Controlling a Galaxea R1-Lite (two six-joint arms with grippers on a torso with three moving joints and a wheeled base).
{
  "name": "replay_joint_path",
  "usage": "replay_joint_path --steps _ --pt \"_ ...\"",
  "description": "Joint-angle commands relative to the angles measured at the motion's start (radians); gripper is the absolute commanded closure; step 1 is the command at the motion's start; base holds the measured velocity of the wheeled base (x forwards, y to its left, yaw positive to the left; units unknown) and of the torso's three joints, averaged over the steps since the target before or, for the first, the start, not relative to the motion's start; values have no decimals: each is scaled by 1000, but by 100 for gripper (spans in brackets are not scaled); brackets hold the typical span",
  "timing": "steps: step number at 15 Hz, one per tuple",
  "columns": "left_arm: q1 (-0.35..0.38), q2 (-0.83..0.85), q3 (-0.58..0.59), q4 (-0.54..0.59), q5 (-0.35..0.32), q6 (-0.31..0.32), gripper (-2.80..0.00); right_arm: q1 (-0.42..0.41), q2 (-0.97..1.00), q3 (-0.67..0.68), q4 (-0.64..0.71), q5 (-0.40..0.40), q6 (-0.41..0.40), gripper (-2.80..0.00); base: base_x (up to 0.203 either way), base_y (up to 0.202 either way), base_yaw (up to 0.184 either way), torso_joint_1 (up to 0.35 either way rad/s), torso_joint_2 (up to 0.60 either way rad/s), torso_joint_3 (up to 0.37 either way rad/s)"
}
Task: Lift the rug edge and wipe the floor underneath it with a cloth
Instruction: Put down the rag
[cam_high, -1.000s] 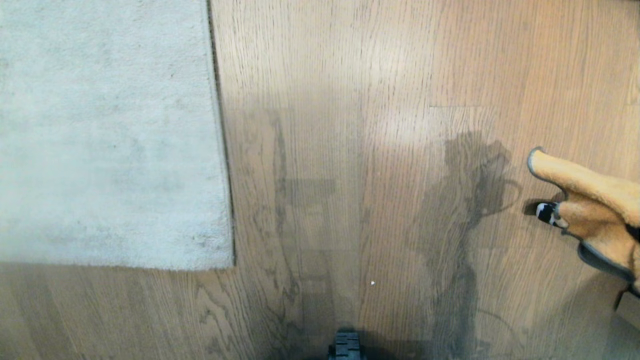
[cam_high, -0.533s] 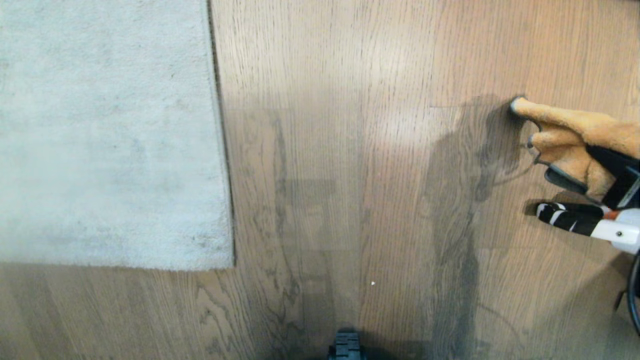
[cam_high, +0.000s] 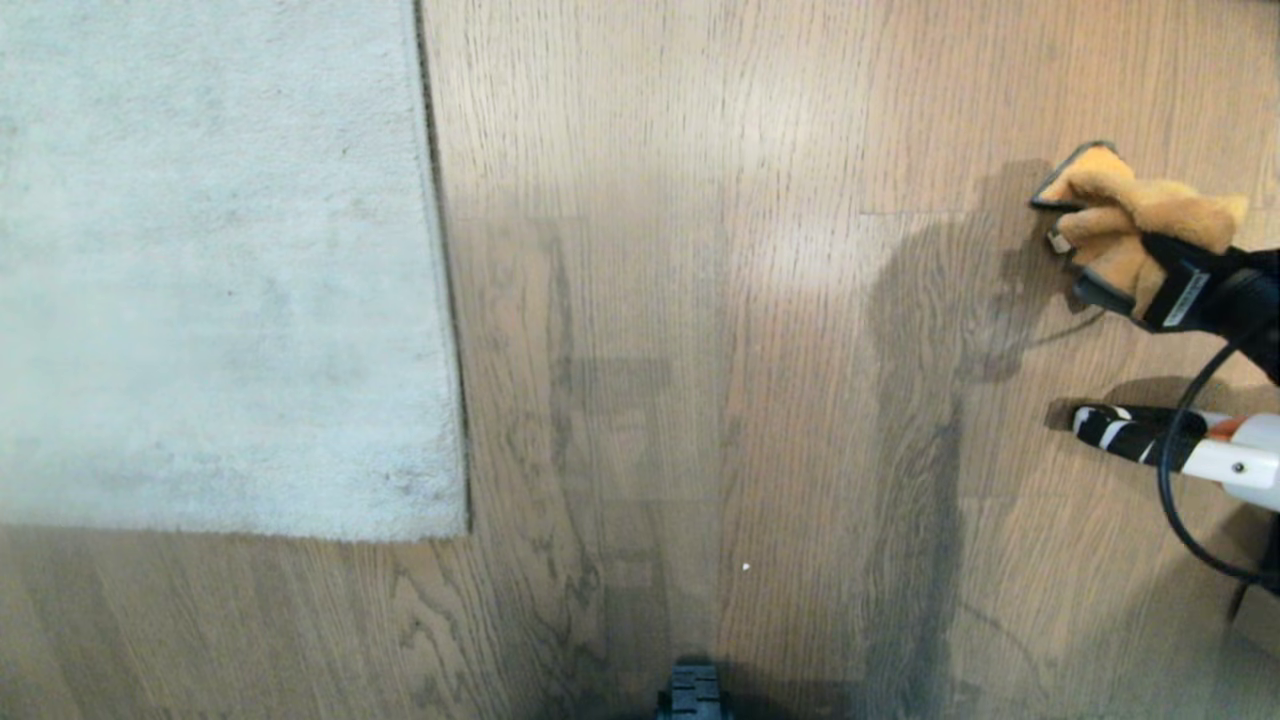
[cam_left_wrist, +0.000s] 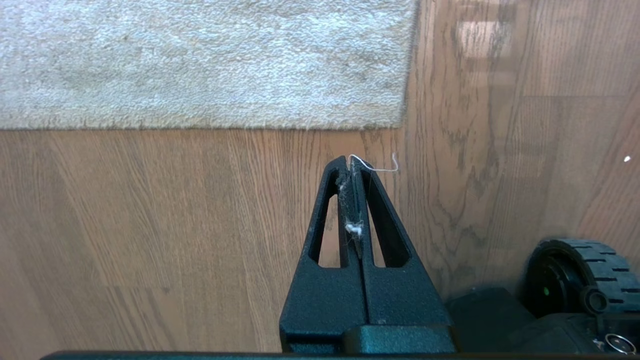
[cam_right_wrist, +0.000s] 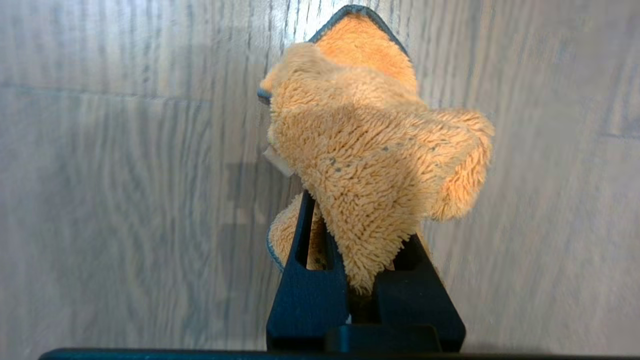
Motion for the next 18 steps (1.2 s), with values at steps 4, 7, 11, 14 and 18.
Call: replay_joint_path --steps 4,7,11,14,18 --pt "0 0 0 0 0 0 0 -2 166 -116 -40 1 6 0 0 0 0 0 0 0" --pt "0 0 0 0 1 0 0 -3 205 -118 -69 1 6 0 0 0 0 0 0 0" --pt "0 0 0 0 1 0 0 -11 220 -119 -77 1 5 0 0 0 0 0 0 0" --pt "0 0 0 0 0 0 0 -14 224 -120 -79 2 6 0 0 0 0 0 0 0" --pt "0 0 0 0 1 0 0 -14 211 -119 -69 1 6 -280 0 0 0 0 0 0"
